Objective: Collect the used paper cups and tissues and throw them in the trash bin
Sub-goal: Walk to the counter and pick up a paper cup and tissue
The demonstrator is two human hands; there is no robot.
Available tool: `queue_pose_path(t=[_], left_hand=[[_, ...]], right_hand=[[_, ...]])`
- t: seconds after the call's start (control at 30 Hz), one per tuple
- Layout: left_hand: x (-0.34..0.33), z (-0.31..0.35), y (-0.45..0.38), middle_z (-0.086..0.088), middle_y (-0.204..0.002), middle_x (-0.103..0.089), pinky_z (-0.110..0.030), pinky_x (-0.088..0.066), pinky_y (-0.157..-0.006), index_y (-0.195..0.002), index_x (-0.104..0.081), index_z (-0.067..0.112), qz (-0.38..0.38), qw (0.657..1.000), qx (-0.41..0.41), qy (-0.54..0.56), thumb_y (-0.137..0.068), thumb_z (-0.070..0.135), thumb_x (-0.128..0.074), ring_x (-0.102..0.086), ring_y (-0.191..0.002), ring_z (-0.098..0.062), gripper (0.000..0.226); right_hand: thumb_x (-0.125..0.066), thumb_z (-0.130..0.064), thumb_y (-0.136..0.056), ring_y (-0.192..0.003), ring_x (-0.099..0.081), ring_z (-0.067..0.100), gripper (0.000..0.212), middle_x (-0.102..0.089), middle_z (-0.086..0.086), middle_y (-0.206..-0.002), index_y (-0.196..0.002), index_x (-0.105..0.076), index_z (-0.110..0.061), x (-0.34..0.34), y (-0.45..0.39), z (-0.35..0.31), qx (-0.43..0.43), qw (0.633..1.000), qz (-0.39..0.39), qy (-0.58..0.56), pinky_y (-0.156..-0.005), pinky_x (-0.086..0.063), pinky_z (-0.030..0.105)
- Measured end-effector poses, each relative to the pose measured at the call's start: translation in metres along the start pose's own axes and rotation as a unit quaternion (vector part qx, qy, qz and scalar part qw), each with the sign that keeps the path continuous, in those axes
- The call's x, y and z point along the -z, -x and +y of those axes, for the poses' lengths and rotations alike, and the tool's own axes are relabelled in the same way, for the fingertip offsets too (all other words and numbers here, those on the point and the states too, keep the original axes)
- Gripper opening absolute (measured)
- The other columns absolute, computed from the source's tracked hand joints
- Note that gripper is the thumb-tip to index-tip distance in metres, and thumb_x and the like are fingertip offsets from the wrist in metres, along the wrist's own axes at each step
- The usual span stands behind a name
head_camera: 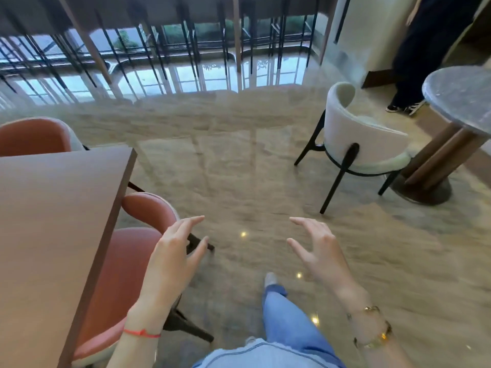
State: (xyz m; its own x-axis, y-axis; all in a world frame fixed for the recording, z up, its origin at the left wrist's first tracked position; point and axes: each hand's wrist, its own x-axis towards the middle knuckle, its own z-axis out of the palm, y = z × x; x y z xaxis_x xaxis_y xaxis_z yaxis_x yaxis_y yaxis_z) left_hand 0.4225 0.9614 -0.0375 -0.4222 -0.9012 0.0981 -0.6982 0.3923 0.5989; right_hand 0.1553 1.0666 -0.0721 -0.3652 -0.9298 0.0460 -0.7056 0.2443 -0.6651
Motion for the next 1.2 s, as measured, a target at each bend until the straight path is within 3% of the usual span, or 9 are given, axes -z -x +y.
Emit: queue_pose_path(t=[0.23,0.57,0.8,0.97,1.2], left_hand=[[-0.024,-0.020,-0.167,0.005,-0.122,-0.061,-0.032,-0.045,-0.099,-0.127,-0.058,0.020,0.015,1.000,0.007,0.016,-0.087,0.023,-0.068,-0.056,-0.116,-0.014,0.042],[-0.026,-0.031,-0.415,0.007,-0.118,-0.062,-0.031,-0.045,-0.099,-0.123,-0.061,0.018,0.068,0.996,0.041,0.031,-0.085,0.020,-0.069,-0.058,-0.112,-0.012,0.039],[-0.028,-0.072,-0.556,0.004,-0.116,-0.064,-0.026,-0.042,-0.096,-0.122,-0.062,0.016,0.090,0.992,0.079,0.026,-0.084,0.017,-0.070,-0.059,-0.110,-0.013,0.039],[-0.025,-0.113,-0.681,0.005,-0.118,-0.063,-0.028,-0.043,-0.098,-0.124,-0.061,0.018,0.095,0.992,0.081,0.033,-0.085,0.018,-0.069,-0.058,-0.111,-0.012,0.040],[0.015,-0.166,-0.876,0.009,-0.114,-0.064,-0.023,-0.042,-0.095,-0.123,-0.061,0.022,0.101,0.994,0.045,0.015,-0.084,0.020,-0.070,-0.060,-0.108,-0.010,0.040]], right_hand=[[-0.070,-0.025,-0.085,-0.117,-0.048,0.011,0.041,-0.060,-0.009,-0.119,-0.124,-0.059,-0.023,-0.009,-0.173,0.024,-0.005,1.000,0.002,-0.002,-0.098,-0.032,0.018],[-0.067,-0.023,-0.088,-0.123,-0.045,0.010,0.043,-0.058,-0.006,-0.125,-0.129,-0.056,-0.019,0.009,-0.456,0.017,0.047,0.998,-0.052,0.005,-0.104,-0.030,0.017],[-0.069,-0.021,-0.087,-0.120,-0.047,0.010,0.042,-0.060,-0.006,-0.123,-0.127,-0.058,-0.019,-0.018,-0.621,0.000,0.070,0.994,-0.081,0.004,-0.099,-0.028,0.012],[-0.070,-0.020,-0.086,-0.118,-0.050,0.011,0.041,-0.061,-0.006,-0.119,-0.126,-0.059,-0.018,-0.053,-0.748,-0.007,0.072,0.994,-0.078,-0.013,-0.103,-0.038,0.023],[-0.070,-0.020,-0.086,-0.118,-0.048,0.008,0.041,-0.060,-0.008,-0.121,-0.125,-0.059,-0.020,-0.080,-0.939,-0.051,0.072,0.996,-0.049,-0.014,-0.096,-0.028,0.008]])
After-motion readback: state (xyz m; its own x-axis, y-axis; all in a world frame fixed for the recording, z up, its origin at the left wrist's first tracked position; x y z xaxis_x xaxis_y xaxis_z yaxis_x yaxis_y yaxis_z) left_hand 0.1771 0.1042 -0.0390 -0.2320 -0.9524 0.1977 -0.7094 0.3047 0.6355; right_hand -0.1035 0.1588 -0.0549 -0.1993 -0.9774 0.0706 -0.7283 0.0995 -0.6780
